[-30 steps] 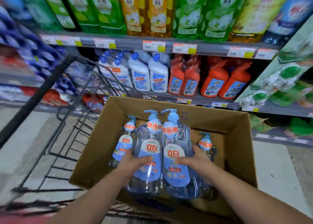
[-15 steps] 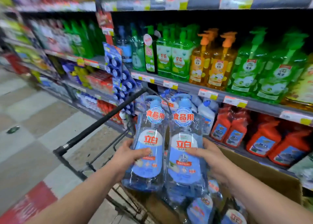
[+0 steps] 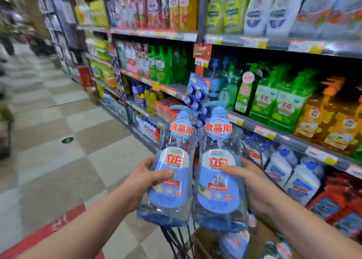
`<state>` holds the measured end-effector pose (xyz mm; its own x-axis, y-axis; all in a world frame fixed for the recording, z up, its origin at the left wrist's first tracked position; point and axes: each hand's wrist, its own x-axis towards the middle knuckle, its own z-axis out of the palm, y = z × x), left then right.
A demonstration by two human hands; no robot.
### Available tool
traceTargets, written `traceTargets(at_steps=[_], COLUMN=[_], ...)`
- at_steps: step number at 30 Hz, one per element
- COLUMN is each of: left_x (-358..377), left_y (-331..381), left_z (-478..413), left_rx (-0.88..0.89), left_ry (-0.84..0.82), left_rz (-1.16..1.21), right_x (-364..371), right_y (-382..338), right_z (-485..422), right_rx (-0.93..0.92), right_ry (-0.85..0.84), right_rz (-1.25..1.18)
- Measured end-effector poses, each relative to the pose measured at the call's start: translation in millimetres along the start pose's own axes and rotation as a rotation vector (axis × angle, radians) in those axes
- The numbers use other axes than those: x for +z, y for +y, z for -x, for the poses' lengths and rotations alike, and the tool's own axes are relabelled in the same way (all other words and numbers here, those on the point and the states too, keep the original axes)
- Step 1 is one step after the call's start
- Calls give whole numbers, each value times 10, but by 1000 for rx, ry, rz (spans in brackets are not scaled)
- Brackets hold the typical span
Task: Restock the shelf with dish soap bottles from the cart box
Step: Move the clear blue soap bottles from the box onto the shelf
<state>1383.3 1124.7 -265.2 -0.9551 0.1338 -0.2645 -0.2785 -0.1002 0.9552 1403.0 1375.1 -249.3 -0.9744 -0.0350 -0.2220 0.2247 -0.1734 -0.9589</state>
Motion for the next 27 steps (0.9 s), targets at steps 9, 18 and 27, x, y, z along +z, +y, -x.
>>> traceTargets(at_steps=[9, 18, 27], left_x=[-1886, -2902, -3456], left_y=[528, 739, 1117], left_z=[-196, -613, -1668], left_rx=[27, 53, 66], left_ry=[110, 235, 264], left_rz=[-4, 76, 56], right_x=[1896, 2827, 3252], right_y=[46, -57, -164], right_z=[-783, -1576, -2838], right_rx=[-19, -12, -38], right_ry=[-111, -180, -196], right_rz=[-43, -47, -49])
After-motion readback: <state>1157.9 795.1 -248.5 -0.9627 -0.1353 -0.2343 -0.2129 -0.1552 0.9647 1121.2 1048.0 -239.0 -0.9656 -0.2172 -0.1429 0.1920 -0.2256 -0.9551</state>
